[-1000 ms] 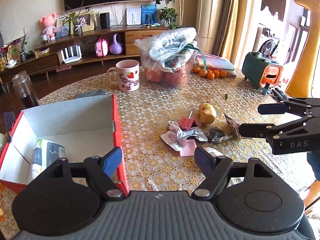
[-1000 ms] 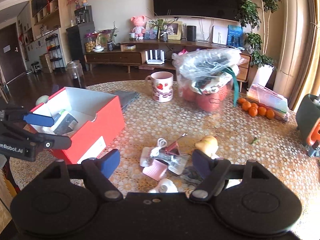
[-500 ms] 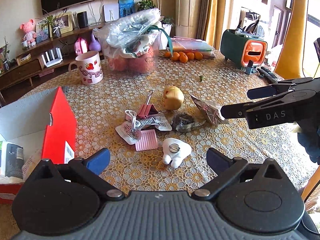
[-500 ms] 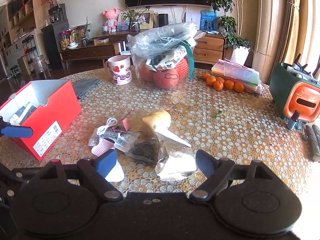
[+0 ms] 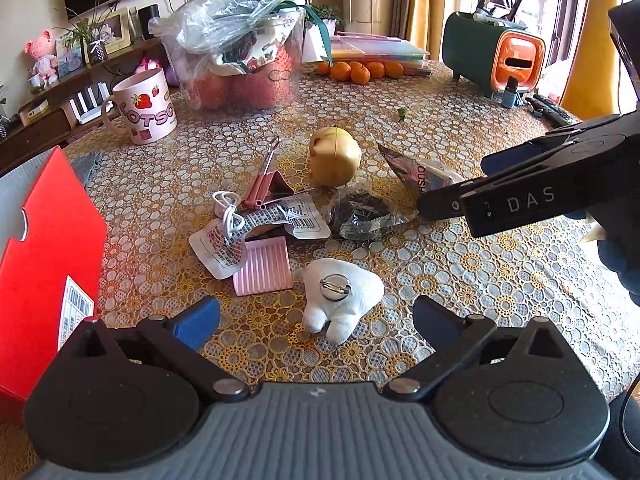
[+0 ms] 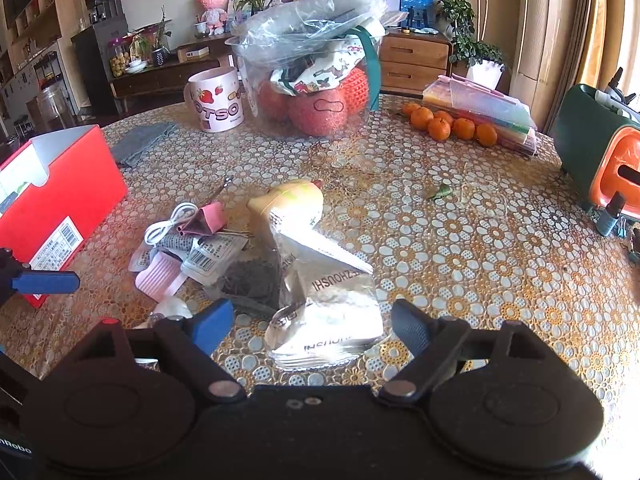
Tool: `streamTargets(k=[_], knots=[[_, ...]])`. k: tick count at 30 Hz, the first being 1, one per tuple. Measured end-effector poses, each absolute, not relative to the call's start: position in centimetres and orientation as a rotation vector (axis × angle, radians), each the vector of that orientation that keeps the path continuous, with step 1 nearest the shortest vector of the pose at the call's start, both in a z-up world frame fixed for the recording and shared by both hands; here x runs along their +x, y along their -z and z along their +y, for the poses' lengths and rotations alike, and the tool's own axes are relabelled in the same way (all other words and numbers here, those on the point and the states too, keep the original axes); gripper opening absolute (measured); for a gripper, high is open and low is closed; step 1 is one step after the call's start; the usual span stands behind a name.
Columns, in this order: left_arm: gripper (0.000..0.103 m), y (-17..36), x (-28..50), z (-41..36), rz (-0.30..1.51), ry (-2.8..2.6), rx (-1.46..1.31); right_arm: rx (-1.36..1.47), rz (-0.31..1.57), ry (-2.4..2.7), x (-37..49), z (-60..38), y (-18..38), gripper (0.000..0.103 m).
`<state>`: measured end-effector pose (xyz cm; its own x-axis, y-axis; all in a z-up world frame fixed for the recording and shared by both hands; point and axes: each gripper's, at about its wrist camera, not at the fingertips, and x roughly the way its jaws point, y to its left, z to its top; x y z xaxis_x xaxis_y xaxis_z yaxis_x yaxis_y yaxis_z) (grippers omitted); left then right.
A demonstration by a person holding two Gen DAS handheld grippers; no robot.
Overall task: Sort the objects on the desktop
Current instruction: 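Grasp the silver foil bag with the right tool while the left tool grasps the white plush tooth toy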
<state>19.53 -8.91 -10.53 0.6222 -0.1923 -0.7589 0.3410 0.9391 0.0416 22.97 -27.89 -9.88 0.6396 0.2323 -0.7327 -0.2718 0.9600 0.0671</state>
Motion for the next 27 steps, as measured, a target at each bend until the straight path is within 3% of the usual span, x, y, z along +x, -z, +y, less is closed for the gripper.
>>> streamTargets(k=[10,18,25,27], knots=[[0.103,12.7,21.0,-9.8,0.858,0.305,0.208,-0.055,0.870,-0.272,25.0,-27.6,11.8,0.085],[0.101,13.1,21.3,-9.8,0.842,0.312,0.186,-0.059,0.890,-0.273,25.3,-27.5,12.7,0.075],[0.083,13.5,21.1,-10.3,0.857,0.329,0.190,-0.054,0.894,-0.269,25.4,-27.7,12.9,0.069],[0.073,13.5,21.0,-10.4,0.854,0.338,0.191,-0.057,0.893,-0.262,25.3,-27.7,12.8,0.067]])
